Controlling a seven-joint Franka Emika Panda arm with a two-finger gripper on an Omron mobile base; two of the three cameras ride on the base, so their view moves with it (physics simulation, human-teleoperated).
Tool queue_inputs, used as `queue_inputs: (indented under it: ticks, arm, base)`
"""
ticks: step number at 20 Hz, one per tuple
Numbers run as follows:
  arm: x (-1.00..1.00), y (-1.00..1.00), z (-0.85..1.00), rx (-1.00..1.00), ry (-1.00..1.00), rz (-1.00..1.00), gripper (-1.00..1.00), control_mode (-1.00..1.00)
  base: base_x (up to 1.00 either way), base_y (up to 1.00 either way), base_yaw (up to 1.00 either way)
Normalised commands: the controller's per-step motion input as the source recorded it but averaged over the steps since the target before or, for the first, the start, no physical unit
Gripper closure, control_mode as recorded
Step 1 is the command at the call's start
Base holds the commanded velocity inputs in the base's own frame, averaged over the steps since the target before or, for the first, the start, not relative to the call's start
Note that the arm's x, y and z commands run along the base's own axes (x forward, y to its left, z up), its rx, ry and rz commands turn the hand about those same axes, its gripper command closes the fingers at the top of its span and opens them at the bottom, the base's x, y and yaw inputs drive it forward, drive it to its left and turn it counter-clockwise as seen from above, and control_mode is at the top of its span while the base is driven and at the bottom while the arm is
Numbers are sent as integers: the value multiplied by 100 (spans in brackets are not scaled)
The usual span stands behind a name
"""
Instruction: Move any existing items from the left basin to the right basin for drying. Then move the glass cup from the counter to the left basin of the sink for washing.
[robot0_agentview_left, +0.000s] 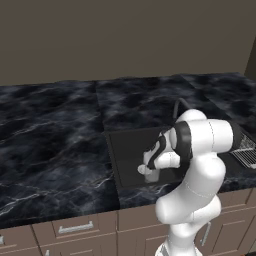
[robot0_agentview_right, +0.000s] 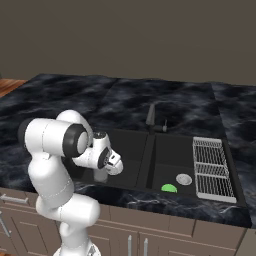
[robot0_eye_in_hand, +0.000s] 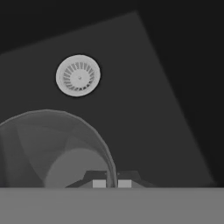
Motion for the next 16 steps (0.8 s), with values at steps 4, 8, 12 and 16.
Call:
queue_inputs:
  ticks: [4,8,12,16]
  arm:
    - [0,-2,-27,-1,-6,-5,100,-100]
    - [0,-2,-24,0,-3,-4,100,-100]
    - [0,0,-17,0,0,-2,100,-100]
    - [0,0,-16,0,0,0,100,-100]
  base:
    - [0,0,0]
    - [0,0,0]
    - [0,0,0]
    - [0,0,0]
